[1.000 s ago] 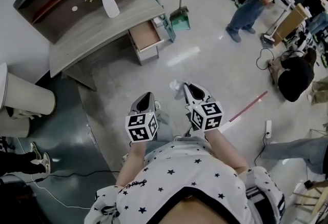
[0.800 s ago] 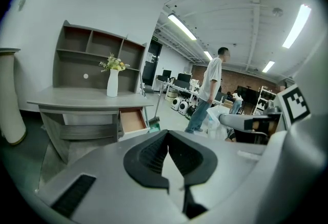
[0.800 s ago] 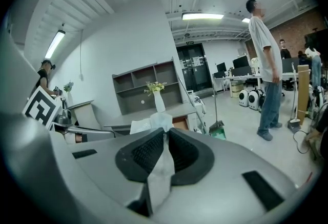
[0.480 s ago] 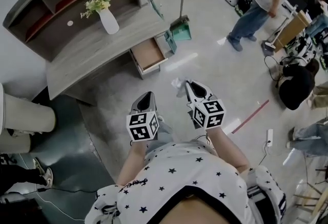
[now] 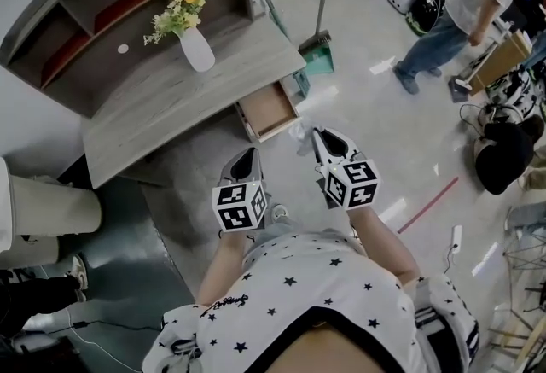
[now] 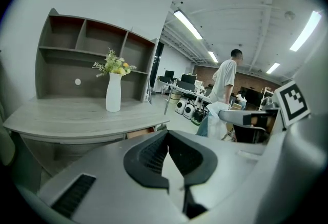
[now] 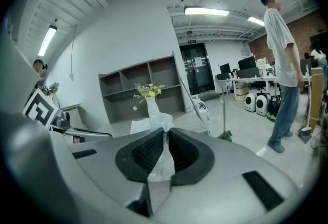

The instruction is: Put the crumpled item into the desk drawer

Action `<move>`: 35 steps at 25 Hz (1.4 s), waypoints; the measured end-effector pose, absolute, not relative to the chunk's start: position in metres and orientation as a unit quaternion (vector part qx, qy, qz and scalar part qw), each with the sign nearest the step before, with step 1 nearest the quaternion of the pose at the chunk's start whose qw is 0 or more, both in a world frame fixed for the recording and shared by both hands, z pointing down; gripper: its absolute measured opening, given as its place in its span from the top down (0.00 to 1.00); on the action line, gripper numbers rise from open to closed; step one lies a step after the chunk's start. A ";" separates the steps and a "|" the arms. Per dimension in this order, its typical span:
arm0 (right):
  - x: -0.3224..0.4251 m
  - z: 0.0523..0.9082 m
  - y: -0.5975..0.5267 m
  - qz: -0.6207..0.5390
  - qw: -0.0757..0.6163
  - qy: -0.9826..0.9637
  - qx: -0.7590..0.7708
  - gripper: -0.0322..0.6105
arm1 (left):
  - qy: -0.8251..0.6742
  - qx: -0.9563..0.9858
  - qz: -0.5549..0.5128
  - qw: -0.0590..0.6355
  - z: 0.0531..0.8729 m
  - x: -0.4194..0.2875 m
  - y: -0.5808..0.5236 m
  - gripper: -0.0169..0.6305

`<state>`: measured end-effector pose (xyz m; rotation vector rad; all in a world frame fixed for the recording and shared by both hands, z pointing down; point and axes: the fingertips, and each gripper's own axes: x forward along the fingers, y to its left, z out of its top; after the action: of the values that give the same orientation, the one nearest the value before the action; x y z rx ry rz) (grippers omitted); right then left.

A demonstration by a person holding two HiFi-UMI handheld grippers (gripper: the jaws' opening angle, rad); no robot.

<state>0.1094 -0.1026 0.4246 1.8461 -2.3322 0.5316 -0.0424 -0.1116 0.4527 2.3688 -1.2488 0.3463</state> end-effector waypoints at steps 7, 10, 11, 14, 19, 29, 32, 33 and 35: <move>0.093 0.440 -0.153 0.183 0.069 -0.773 0.603 0.91 | -0.456 0.850 0.130 0.228 0.469 -0.060 -0.155 0.95; 0.089 0.446 -0.169 0.183 0.071 -0.775 0.601 0.91 | -0.459 0.848 0.131 0.229 0.474 -0.065 -0.168 0.95; 0.087 0.449 -0.174 0.183 0.073 -0.775 0.600 0.91 | -0.460 0.847 0.132 0.231 0.476 -0.067 -0.171 0.95; 0.082 0.462 -0.187 0.188 0.083 -0.778 0.594 0.91 | -0.465 0.840 0.137 0.242 0.486 -0.074 -0.176 0.95; 0.080 0.491 -0.212 0.208 0.106 -0.781 0.580 0.91 | -0.477 0.825 0.146 0.267 0.506 -0.080 -0.186 0.95; 0.087 0.564 -0.275 0.246 0.153 -0.787 0.544 0.91 | -0.501 0.796 0.160 0.301 0.542 -0.070 -0.227 0.95; 0.091 0.590 -0.295 0.255 0.171 -0.785 0.538 0.91 | -0.502 0.791 0.166 0.307 0.556 -0.065 -0.241 0.95; 0.092 0.599 -0.300 0.260 0.177 -0.783 0.537 0.91 | -0.503 0.789 0.167 0.310 0.561 -0.064 -0.244 0.95; 0.093 0.616 -0.309 0.267 0.190 -0.780 0.533 0.91 | -0.505 0.784 0.170 0.318 0.570 -0.063 -0.249 0.95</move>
<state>0.0928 -0.3087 0.6164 1.4979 -2.1931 0.7515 -0.0628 -0.2493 0.5704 2.0633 -1.3294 0.4468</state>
